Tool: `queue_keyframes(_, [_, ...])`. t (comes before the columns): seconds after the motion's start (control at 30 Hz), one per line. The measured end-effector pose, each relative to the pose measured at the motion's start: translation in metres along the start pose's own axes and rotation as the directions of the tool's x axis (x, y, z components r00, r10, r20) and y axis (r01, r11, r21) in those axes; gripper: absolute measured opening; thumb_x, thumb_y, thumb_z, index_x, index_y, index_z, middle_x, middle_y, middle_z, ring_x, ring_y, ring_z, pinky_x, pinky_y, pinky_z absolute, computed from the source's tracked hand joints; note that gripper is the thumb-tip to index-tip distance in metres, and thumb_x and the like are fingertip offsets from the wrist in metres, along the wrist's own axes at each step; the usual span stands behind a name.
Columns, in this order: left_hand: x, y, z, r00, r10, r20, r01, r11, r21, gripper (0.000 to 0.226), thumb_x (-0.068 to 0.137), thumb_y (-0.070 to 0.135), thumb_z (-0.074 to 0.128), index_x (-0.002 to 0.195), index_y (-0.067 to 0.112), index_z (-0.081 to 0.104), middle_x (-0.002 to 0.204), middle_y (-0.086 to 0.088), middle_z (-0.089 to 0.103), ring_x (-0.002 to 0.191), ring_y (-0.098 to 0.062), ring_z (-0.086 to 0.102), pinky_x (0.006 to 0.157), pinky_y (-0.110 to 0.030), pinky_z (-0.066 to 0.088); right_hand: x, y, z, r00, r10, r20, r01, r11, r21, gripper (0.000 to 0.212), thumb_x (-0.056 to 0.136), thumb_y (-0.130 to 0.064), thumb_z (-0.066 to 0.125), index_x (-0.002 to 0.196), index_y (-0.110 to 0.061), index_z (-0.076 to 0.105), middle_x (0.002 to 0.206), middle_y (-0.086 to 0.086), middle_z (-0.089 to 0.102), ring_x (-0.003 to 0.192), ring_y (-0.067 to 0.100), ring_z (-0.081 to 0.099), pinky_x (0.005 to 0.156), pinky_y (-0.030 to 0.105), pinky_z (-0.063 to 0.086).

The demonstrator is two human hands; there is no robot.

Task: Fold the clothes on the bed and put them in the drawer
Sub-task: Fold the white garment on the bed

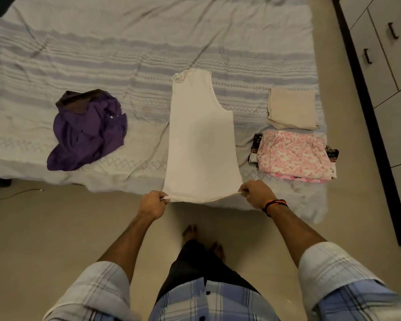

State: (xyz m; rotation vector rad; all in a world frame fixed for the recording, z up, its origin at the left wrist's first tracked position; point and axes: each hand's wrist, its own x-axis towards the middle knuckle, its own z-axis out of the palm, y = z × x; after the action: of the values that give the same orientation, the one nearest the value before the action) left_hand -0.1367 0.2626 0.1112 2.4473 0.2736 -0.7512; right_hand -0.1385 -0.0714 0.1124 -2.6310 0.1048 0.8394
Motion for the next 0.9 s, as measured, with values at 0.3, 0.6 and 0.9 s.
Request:
queue_keyframes(0.3, [0.023, 0.02, -0.006, 0.994, -0.047, -0.1, 0.038, 0.996, -0.084, 0.02, 0.095, 0.02, 0.06, 0.103, 0.01, 0.074, 0.096, -0.015, 0.073, 0.097, -0.034, 0.065, 0.083, -0.035, 0.051, 0.024, 0.002, -0.014, 0.992, -0.012, -0.123, 0.022, 0.996, 0.083, 0.03, 0.091, 0.001, 0.051, 0.108, -0.011, 0.072, 0.109, 0.009, 0.07, 0.101, 0.026, 0.063, 0.09, 0.038, 0.052])
queue_keyframes(0.6, [0.094, 0.043, -0.021, 0.982, -0.093, -0.162, 0.067, 0.985, -0.159, 0.022, 0.094, 0.026, 0.06, 0.092, 0.007, 0.072, 0.088, -0.014, 0.072, 0.091, -0.034, 0.065, 0.078, -0.03, 0.045, 0.092, -0.004, -0.04, 0.979, 0.07, -0.19, -0.024, 0.972, 0.233, 0.029, 0.088, 0.002, 0.052, 0.106, -0.01, 0.07, 0.107, 0.012, 0.069, 0.102, 0.028, 0.062, 0.091, 0.04, 0.052])
queue_keyframes(0.9, [0.203, 0.057, -0.025, 0.972, -0.171, -0.161, 0.136, 0.968, -0.209, 0.027, 0.095, 0.029, 0.057, 0.095, 0.005, 0.07, 0.094, -0.017, 0.072, 0.095, -0.034, 0.064, 0.082, -0.037, 0.051, 0.199, -0.007, -0.053, 0.976, 0.138, -0.17, -0.088, 0.958, 0.273, 0.032, 0.084, 0.004, 0.052, 0.108, -0.008, 0.07, 0.113, 0.014, 0.069, 0.107, 0.029, 0.063, 0.096, 0.042, 0.052])
